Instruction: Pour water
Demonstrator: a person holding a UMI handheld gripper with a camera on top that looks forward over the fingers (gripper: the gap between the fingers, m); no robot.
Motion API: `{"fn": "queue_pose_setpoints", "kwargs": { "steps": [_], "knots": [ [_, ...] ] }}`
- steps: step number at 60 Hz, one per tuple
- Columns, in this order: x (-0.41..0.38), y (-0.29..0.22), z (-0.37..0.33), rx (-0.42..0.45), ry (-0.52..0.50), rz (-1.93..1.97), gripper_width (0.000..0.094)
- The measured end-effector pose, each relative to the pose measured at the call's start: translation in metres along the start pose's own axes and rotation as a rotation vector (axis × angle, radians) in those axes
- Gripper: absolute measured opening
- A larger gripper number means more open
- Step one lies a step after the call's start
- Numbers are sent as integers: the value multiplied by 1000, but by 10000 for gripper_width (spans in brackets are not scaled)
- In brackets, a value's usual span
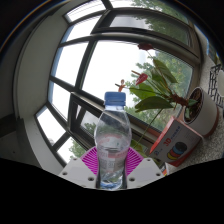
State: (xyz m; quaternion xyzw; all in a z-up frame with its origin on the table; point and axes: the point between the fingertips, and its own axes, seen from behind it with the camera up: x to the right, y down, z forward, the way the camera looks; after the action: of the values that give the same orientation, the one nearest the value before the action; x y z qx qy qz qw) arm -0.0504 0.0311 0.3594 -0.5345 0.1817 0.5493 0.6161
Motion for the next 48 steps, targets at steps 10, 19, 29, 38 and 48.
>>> {"fn": "queue_pose_setpoints", "kwargs": {
  "steps": [10,19,29,38,48],
  "knots": [
    [33,-88,-36,114,-122,574,293],
    [103,-133,-64,227,-120,914,291],
    [158,-156,-87,320,-87,1120,291],
    [167,-158,-88,306,-76,1162,292],
    [140,-171,-79,223,-77,1013,293]
  ]
}}
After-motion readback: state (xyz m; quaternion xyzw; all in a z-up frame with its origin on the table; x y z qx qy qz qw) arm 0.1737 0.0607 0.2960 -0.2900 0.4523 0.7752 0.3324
